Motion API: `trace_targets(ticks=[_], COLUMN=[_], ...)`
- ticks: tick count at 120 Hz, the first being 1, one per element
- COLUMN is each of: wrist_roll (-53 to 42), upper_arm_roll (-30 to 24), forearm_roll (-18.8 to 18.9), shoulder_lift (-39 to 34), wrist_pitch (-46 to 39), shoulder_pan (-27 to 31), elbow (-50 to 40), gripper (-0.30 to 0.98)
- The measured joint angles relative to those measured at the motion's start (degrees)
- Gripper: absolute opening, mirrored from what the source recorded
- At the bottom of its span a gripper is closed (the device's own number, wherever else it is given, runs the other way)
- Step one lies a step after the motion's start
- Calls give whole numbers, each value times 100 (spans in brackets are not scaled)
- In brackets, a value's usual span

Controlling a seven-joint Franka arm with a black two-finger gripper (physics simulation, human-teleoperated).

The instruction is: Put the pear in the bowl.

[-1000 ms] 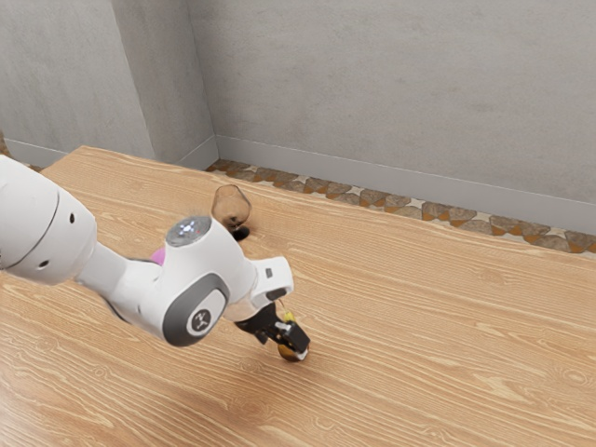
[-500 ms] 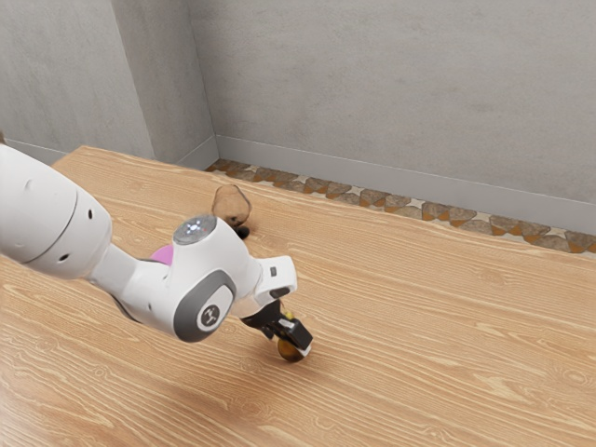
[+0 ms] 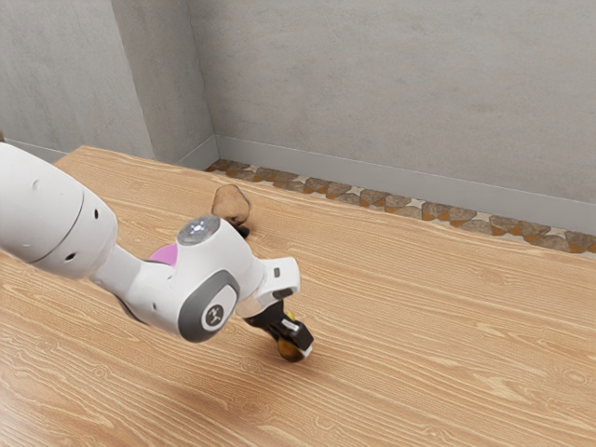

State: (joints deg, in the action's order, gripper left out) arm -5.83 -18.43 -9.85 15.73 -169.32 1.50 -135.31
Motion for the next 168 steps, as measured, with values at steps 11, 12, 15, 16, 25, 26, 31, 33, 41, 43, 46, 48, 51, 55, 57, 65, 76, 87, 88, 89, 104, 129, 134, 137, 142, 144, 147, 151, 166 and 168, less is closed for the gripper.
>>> trace_targets(ticks=[11,12,15,16,25,26,31,33,41,43,46,48,51,55,57,65,76,87,88,89,104,129,134,137,142,144,147,151,166,168], wrist_roll=[-23,-25,-31,-33,-48,-50,-58,-61,-73,-76,-79,-82,-86,-90,-93,-101,-111,-119,-120,-121,-130,-140,-143,-145,-147,-148,-149,-157,-229,-243], upper_arm_roll=[5,6,6,6,6,6,6,6,6,6,7,7,7,7,7,16,24,24,24,24,25,25,29,32,41,46,81,130,371,412], forearm_roll=[-13,-15,-19,-20,-31,-34,-48,-55,-82,-88,-98,-107,-120,-133,-138,-160,-182,-193,-194,-195,-206,-204,-200,-194,-182,-174,-147,-105,0,14], shoulder_lift=[9,10,11,11,10,9,9,10,12,13,13,13,13,14,15,23,24,22,22,23,3,-212,-283,-336,-421,-451,-485,-511,-577,-584], wrist_pitch=[2,2,2,2,5,5,9,11,19,22,25,27,29,33,35,43,63,80,81,82,105,177,205,229,277,302,342,388,580,615], shoulder_pan=[1,1,1,1,0,0,0,0,0,0,0,0,0,0,0,4,1,0,0,0,0,4,6,8,12,13,7,11,18,20], elbow=[24,25,27,27,29,29,29,29,30,30,30,30,30,30,30,30,30,30,30,30,37,15,13,12,12,13,19,25,131,155], gripper=[47,47,47,47,46,46,45,45,44,44,44,44,44,43,43,41,38,36,36,36,34,30,29,28,28,27,27,26,27,27])
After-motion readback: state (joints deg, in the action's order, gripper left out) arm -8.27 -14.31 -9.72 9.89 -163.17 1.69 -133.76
